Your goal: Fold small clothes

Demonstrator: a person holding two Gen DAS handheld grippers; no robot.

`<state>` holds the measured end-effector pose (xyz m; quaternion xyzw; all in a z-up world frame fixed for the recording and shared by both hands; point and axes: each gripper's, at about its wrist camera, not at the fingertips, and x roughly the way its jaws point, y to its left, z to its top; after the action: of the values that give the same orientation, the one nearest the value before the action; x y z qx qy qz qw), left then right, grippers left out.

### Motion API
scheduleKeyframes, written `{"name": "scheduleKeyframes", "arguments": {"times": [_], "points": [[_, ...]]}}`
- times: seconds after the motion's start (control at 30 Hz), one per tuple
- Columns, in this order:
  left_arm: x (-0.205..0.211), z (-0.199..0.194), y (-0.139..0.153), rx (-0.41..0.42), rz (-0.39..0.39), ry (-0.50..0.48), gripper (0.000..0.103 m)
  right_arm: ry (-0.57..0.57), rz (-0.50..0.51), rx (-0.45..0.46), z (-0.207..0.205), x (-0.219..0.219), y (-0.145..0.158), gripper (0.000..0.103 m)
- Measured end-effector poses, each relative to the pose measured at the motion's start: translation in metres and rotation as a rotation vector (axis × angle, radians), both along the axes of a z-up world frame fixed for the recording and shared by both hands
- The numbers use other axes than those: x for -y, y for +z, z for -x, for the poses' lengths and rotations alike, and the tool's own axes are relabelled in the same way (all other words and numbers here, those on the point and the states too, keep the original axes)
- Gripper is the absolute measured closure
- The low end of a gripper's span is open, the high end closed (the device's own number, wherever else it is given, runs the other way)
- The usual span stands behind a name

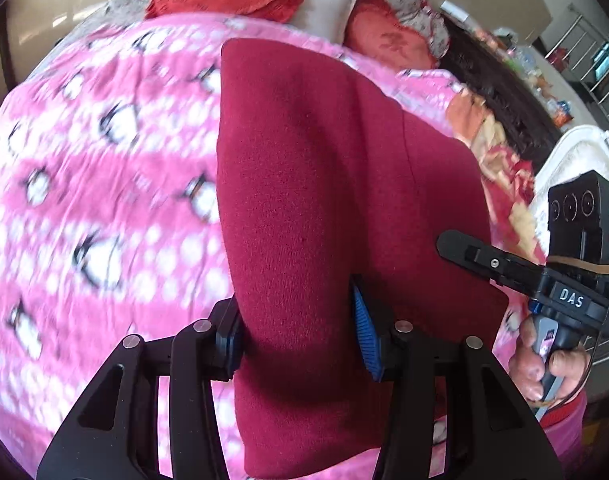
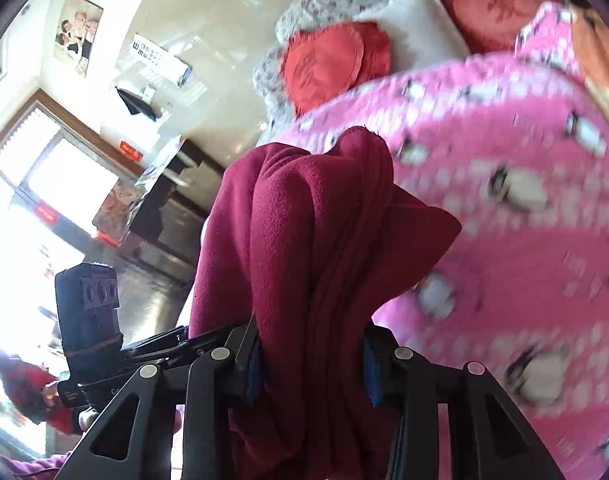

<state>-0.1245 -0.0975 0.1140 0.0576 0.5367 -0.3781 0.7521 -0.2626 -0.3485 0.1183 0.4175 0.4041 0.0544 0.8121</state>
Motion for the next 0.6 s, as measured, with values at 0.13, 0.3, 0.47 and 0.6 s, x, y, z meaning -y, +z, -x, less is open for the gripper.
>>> {"name": "scheduleKeyframes", "arguments": {"times": [0.13, 0.3, 0.47, 0.6], "points": [[-0.008, 0.009, -0.04, 0.046, -0.154, 0.04, 0.055, 0.04, 0.216, -0.167, 0.003, -0.031, -0.022, 0.053], [-0.009, 0.02, -0.036, 0.125, -0.132, 0.074, 0.053, 0.032, 0.305, -0.045, 0.029, -0.034, 0.028, 0.053], [-0.01, 0.025, -0.035, 0.153, -0.129, 0.118, 0.053, 0.183, 0.365, 0.067, 0.021, -0.087, 0.052, 0.063], [-0.021, 0.032, -0.025, 0.209, -0.119, 0.146, 0.053, 0.263, 0.519, -0.054, 0.012, -0.117, 0.008, 0.071]]}}
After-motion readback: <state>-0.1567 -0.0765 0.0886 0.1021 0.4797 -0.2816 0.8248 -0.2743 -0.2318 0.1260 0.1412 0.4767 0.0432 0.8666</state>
